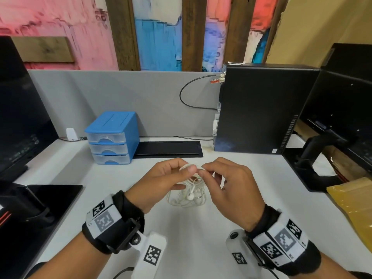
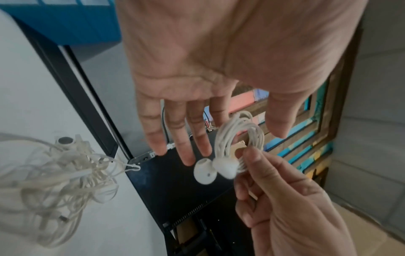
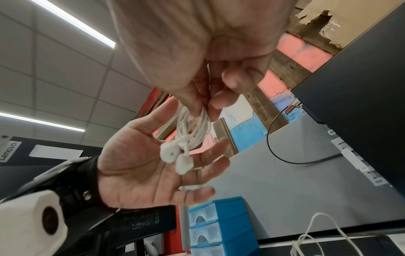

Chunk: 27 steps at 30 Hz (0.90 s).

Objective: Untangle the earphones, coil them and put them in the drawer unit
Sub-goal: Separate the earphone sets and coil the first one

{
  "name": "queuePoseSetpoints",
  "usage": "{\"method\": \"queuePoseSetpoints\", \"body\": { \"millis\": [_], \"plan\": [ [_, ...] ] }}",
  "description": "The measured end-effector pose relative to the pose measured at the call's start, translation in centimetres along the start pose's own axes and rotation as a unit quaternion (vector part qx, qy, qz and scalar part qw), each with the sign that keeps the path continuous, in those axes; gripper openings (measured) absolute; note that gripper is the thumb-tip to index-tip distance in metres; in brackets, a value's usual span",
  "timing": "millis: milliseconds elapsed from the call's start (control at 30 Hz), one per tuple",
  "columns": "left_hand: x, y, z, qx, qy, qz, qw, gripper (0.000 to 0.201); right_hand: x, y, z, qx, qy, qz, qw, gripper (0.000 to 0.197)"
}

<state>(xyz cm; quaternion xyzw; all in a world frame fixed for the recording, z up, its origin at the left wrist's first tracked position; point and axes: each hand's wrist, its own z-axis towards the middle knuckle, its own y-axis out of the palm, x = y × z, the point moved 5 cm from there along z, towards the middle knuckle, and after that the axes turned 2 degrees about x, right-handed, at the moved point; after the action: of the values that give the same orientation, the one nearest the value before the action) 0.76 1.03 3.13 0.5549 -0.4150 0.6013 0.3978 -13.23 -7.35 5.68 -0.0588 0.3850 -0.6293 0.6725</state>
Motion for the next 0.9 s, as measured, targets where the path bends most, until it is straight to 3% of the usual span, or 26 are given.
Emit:
{"method": "queuePoseSetpoints", "body": {
  "millis": [100,233,300,367,433,500,633,733,900],
  "plan": [
    [0.6,-0.2,-0.2,0.033,0.060,0.042,0.997,0.033,0.0,0.4,0.0,-0.039,-0.019,-0.036,0.998,0.011],
    [1.4,-0.2,-0.6,0.056,0.130,0.194,0.971,0.018,0.4,1.1,-0.3,-0.115,-0.021,-0.094,0.989,0.012],
    [1.6,-0.1,-0.7,0.071,0.152,0.208,0.964,0.011,0.9,1.5,-0.4,-0.134,0.030,-0.034,0.990,0.012],
    [1.7,-0.2,-0.7,0.097,0.163,0.173,0.966,0.010,1.4,1.9,-0.5,-0.132,0.136,0.134,0.973,0.014],
    [1.8,-0.3,-0.6,0.118,0.160,0.114,0.973,0.010,1.5,2.4,-0.6,-0.122,0.220,0.275,0.928,0.014],
    [1.9,-0.5,-0.5,0.135,0.160,0.085,0.974,0.012,1.6,2.6,-0.6,-0.118,0.249,0.325,0.905,0.016],
    [1.5,-0.8,-0.2,0.162,0.153,0.056,0.973,0.012,2.2,2.2,-0.3,-0.090,0.268,0.324,0.903,0.014],
    [0.8,-1.1,0.1,0.187,0.130,0.033,0.973,0.011,2.5,2.0,-0.1,-0.081,0.299,0.352,0.883,0.015],
    [-1.5,-1.3,1.2,0.179,0.044,-0.050,0.982,0.016,3.1,2.0,0.3,-0.108,0.302,0.364,0.874,0.028]
  ]
}}
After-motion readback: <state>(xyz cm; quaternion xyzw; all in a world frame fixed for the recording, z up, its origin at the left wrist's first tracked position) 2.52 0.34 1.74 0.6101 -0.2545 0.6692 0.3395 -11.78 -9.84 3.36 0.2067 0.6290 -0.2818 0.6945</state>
